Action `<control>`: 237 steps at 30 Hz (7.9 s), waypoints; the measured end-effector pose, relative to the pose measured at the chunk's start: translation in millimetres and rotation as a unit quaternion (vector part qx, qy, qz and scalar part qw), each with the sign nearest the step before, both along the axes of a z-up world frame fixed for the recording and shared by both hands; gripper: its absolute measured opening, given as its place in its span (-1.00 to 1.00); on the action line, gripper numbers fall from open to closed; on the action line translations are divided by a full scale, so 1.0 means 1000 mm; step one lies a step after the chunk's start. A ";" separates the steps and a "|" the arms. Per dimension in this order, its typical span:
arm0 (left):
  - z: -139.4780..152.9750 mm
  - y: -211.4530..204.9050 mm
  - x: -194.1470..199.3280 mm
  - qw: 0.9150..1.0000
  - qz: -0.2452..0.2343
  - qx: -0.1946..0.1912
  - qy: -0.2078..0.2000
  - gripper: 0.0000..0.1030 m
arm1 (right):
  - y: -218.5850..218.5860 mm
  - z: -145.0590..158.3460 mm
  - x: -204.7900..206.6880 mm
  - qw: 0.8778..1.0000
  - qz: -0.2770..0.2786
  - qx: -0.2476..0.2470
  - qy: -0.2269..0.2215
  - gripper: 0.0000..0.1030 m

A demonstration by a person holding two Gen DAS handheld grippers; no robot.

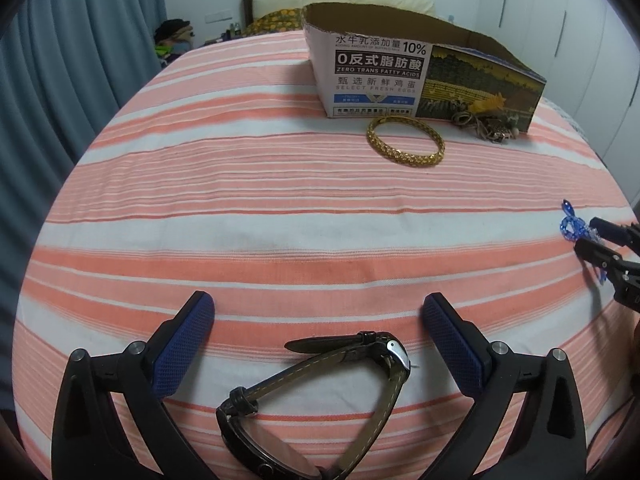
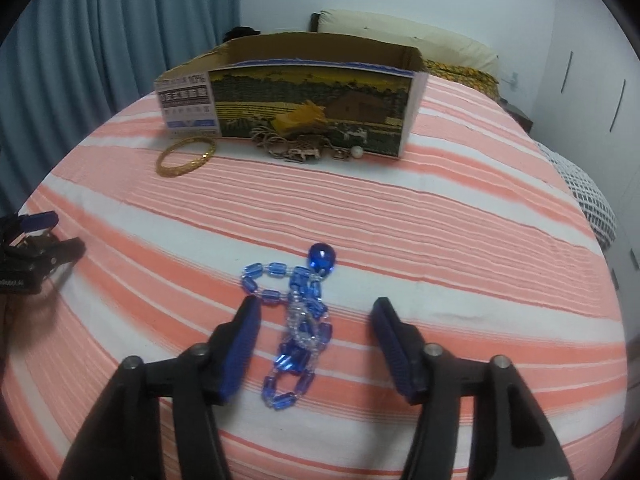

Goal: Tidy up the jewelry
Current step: 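Grasp the blue crystal bead strand with the right tool while the left lifts the watch, then carry the watch and blue strand into the box and open both tools, then withdraw both tools from the box back over the bed, then grasp the gold bangle with the left tool while the right grasps the silver mesh charm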

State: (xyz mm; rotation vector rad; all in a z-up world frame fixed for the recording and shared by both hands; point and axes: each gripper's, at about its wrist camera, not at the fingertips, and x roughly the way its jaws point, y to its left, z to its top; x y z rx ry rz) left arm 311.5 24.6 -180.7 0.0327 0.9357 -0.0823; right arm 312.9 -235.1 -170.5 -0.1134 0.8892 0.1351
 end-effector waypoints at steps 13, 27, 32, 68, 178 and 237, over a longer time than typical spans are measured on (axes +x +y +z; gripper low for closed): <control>0.000 -0.001 0.003 1.000 0.020 -0.001 0.002 0.99 | 0.001 -0.002 0.002 1.000 -0.002 0.003 0.007 0.50; 0.002 -0.001 -0.008 0.999 -0.025 0.007 0.036 0.99 | 0.005 0.000 -0.011 0.999 -0.026 -0.006 0.024 0.51; 0.003 0.004 -0.022 0.996 -0.070 0.012 0.054 0.99 | 0.003 0.001 -0.010 0.999 -0.028 -0.004 0.033 0.51; 0.073 0.023 -0.033 0.994 -0.032 -0.100 -0.044 0.00 | 0.005 0.076 -0.045 0.994 0.007 0.104 -0.014 -0.76; 0.030 -0.020 0.018 0.998 0.009 -0.045 -0.030 0.95 | 0.016 0.027 -0.011 0.996 -0.027 0.069 -0.050 0.15; 0.019 -0.044 0.075 0.999 -0.040 -0.015 -0.008 -0.78 | 0.006 0.006 0.070 0.998 -0.036 0.040 0.014 -0.38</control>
